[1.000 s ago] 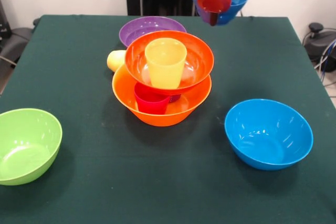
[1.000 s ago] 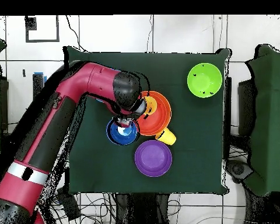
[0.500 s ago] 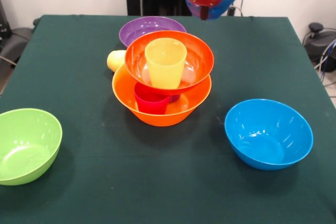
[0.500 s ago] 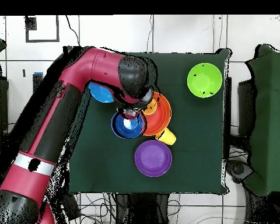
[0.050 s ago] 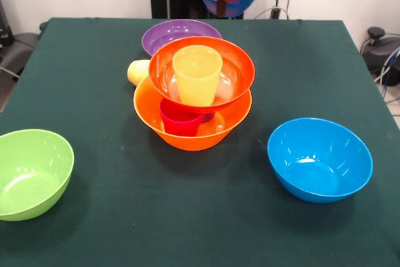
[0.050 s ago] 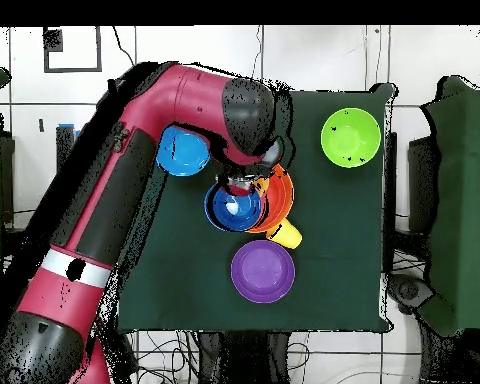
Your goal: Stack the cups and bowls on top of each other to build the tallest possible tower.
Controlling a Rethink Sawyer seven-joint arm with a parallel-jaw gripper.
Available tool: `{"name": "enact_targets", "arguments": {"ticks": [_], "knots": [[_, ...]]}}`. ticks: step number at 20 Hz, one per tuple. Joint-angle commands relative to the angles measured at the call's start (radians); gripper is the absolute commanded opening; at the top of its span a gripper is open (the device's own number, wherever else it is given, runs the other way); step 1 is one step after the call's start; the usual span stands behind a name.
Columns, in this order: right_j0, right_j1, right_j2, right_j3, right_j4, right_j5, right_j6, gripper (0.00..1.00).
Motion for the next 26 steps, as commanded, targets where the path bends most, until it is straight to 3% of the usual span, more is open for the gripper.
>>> {"name": "enact_targets", "arguments": {"ticks": [1,26], "knots": [[-0.037,0.048,0.064,-0.084,-0.003,0.016,0.011,0.00],[-0.083,0.074,0.059,-0.150,0.022,-0.050,0.052,0.00]]}}
